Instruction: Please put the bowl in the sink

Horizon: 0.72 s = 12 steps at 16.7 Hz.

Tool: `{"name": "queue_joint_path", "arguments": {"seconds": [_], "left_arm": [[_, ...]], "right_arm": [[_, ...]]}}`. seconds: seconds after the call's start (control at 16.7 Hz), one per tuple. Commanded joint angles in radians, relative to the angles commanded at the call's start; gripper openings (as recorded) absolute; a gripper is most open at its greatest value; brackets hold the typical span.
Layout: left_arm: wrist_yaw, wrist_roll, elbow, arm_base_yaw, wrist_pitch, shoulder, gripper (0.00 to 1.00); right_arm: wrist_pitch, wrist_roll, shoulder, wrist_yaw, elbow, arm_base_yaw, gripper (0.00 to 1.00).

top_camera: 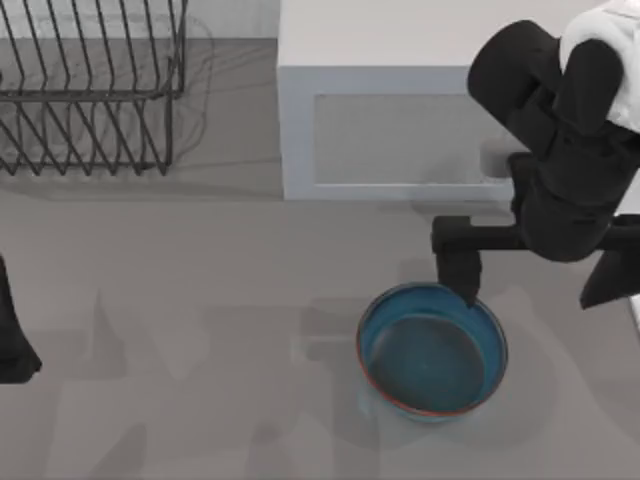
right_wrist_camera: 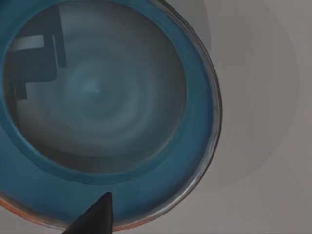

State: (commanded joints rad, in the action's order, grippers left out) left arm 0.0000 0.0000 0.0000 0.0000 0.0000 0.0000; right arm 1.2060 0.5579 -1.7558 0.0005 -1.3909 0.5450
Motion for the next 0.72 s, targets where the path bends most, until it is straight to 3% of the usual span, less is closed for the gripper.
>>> {"name": "queue_joint_path", "arguments": {"seconds": [0.3,0.72], "left_arm": [[0.000,0.000,0.000,0.000,0.000,0.000,1.00],[0.000,0.000,0.000,0.000,0.000,0.000,1.00]], "right_arm": [[-0.041,-0.002,-0.009,0.000,0.035,-0.003,1.00],[-0.347,0.003,-0.104,0.000,0.237,0.002,1.00]]}}
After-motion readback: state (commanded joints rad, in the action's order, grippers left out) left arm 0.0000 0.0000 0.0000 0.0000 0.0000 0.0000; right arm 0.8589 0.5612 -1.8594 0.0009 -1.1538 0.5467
